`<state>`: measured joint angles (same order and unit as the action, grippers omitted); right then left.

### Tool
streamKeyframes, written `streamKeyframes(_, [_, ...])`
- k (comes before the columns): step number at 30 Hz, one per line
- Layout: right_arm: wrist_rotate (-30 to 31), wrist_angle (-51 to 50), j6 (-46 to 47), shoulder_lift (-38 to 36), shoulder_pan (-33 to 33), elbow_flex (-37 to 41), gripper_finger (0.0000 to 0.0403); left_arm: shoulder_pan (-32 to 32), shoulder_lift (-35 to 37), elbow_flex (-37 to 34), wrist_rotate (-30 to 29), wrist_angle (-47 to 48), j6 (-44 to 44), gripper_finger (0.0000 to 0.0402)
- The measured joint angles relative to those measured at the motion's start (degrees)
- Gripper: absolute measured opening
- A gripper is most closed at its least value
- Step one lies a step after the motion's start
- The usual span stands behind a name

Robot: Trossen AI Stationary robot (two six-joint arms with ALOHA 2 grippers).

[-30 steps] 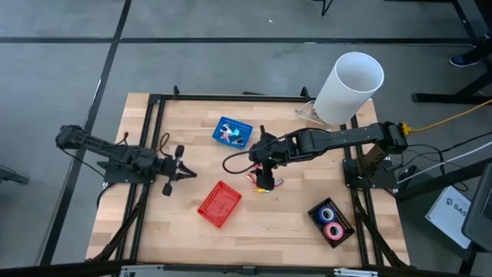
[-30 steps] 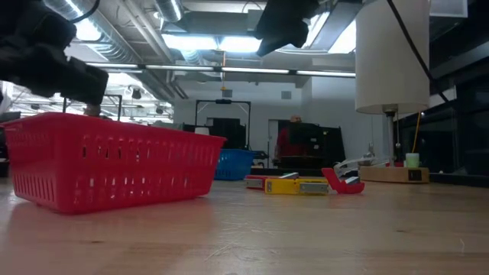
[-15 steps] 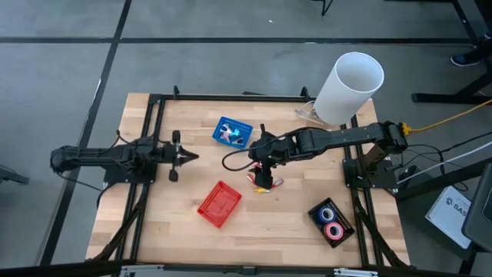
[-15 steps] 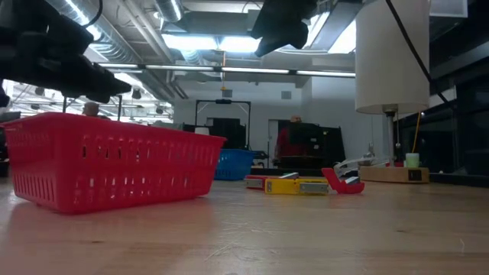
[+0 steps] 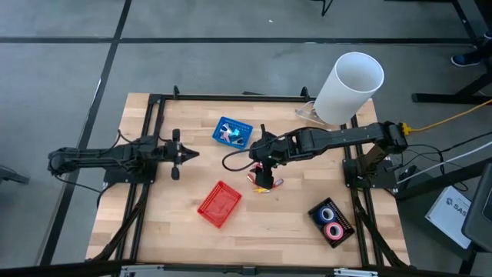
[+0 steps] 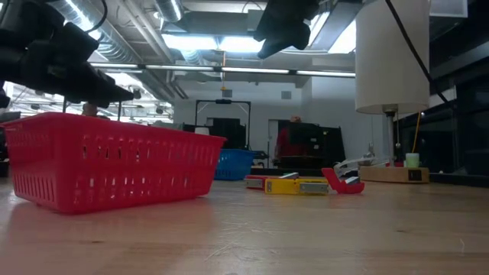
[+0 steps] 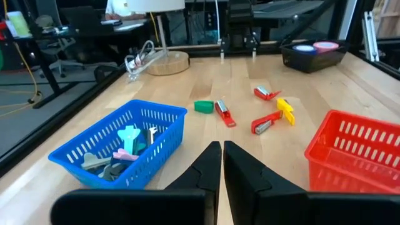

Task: Pick and place Stapler, Stapler remover, tape
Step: Put the yellow stapler into the red bin

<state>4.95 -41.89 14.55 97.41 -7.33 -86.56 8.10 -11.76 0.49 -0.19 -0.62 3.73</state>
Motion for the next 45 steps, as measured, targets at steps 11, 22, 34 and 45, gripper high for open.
streamKeyframes(11, [0.0,0.0,0.0,0.0,0.0,0.0,0.0227,0.0,-0.8,0.0,1.4,-0.3,-1.0,0.0012])
streamKeyframes(22, [0.0,0.0,0.2,0.0,0.0,0.0,0.0227,0.0,0.1,0.0,8.3,-1.6,-1.6,0.0011])
streamKeyframes(34, [0.0,0.0,-1.7,0.0,0.1,0.0,0.0227,-2.5,0.0,0.0,-6.6,-1.1,-2.7,0.0009])
streamKeyframes(45, [0.0,0.0,-4.6,0.0,0.3,0.0,0.0227,-2.5,-1.2,0.0,-1.7,-0.4,0.0,0.0008])
